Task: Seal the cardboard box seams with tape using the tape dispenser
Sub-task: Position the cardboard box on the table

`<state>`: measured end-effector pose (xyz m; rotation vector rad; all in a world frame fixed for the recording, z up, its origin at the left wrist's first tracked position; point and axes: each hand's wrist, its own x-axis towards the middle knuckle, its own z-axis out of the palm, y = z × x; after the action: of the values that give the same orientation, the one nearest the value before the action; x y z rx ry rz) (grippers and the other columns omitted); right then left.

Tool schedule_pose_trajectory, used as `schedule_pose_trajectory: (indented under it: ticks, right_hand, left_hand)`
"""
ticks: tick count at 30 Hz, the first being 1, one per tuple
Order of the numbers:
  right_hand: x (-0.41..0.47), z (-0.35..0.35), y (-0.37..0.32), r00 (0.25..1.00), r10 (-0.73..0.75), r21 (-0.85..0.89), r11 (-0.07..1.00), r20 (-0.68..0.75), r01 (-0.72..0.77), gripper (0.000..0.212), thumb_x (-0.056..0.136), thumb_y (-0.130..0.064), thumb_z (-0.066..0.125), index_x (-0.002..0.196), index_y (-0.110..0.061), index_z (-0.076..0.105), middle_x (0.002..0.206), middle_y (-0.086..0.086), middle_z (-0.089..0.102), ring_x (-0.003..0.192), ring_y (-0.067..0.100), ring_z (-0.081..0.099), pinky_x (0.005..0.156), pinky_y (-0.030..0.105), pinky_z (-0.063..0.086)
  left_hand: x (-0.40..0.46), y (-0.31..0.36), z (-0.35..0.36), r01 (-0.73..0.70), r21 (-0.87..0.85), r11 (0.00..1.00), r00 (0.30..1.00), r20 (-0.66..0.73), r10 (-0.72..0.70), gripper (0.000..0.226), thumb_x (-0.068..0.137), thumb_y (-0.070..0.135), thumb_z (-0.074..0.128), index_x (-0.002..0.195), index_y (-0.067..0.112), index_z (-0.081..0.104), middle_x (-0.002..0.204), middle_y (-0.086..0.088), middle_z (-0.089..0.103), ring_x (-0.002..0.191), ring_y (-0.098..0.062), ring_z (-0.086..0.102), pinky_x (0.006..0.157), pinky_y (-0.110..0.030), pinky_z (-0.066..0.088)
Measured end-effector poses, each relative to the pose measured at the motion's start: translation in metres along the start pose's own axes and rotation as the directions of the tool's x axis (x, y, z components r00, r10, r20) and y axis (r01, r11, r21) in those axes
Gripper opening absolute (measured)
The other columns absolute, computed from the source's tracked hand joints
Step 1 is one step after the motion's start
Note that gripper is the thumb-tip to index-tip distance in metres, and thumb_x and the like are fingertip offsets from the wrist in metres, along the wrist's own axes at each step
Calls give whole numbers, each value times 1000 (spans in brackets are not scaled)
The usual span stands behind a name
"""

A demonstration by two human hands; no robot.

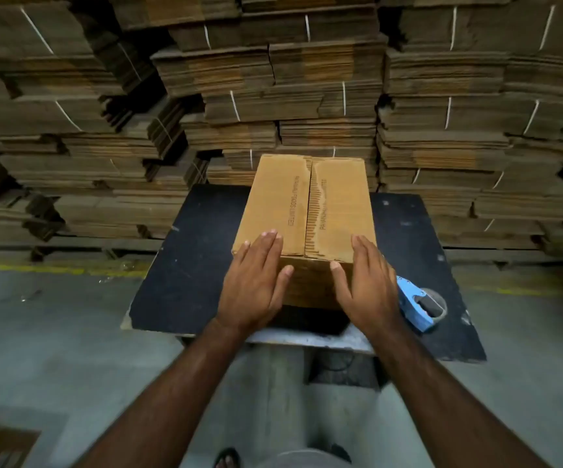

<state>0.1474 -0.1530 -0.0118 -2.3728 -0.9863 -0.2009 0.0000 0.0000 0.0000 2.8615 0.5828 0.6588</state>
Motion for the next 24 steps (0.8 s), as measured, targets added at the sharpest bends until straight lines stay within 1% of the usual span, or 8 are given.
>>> schedule_pose_trajectory:
  ticks: [4, 9, 12, 14, 16, 18, 20, 24]
  right_hand:
    - [11, 5, 15, 1000, 12, 10, 1000, -13, -12, 66, 96, -48, 39, 147, -5, 39, 152, 13, 42, 140, 29, 38, 111, 50, 34]
    - [30, 23, 37, 997, 56, -51, 997, 58, -53, 77, 90, -56, 30, 147, -4, 39, 152, 16, 40, 140, 33, 36, 107, 53, 38]
    - [53, 33, 42, 967, 138, -95, 988, 214, -120, 85, 85, -63, 30, 151, -10, 29, 159, 17, 25, 147, 34, 20, 109, 56, 33]
    - [73, 41, 44, 945, 159, -118, 984, 284, -130, 82, 90, -62, 39, 154, -13, 22, 162, 17, 13, 149, 37, 10, 112, 56, 29]
    - [98, 46, 44, 927, 190, -136, 979, 324, -153, 82, 92, -63, 42, 155, -17, 16, 163, 14, 5, 149, 38, 5, 112, 59, 30]
    - [121, 49, 46, 907, 239, -150, 969, 345, -198, 85, 92, -66, 41, 156, -19, 11, 164, 12, -1, 149, 36, 3, 109, 61, 33]
    - [140, 55, 50, 895, 275, -143, 960, 351, -239, 88, 92, -68, 41, 158, -20, 6, 165, 10, -5, 150, 33, 0, 108, 61, 30]
    - [163, 67, 53, 896, 329, -168, 942, 299, -290, 90, 91, -72, 37, 158, -22, 4, 165, 6, -4, 150, 29, 4, 105, 63, 33]
  left_hand:
    - [10, -2, 10, 25, 26, 999, 1000, 3, -25, 59, 104, 43, 32, 150, 6, 41, 156, -12, 41, 146, -23, 35, 122, -43, 22]
    - [28, -16, 32, 15, 101, 995, 998, 55, -20, 62, 104, 47, 30, 148, 6, 44, 156, -15, 40, 145, -27, 35, 121, -44, 23]
    - [46, -27, 43, 95, 109, 989, 976, 183, -114, 70, 101, 56, 19, 150, 11, 40, 161, -13, 31, 149, -28, 26, 121, -48, 21]
    - [62, -41, 50, 152, 123, 981, 945, 274, -180, 73, 98, 60, 12, 154, 16, 31, 164, -10, 22, 152, -26, 17, 122, -50, 17]
    - [83, -58, 57, 177, 116, 977, 917, 341, -207, 71, 99, 61, 13, 156, 18, 26, 166, -9, 17, 153, -26, 13, 122, -53, 14]
    - [107, -75, 64, 163, 127, 978, 903, 381, -200, 69, 101, 60, 19, 157, 19, 22, 166, -8, 14, 153, -26, 12, 121, -57, 13]
    - [129, -90, 72, 148, 137, 979, 898, 397, -191, 69, 101, 60, 23, 158, 20, 18, 167, -7, 11, 153, -26, 10, 121, -58, 14]
    - [156, -108, 83, 129, 79, 988, 911, 384, -150, 71, 100, 60, 25, 158, 19, 17, 167, -8, 7, 154, -26, 6, 119, -55, 20]
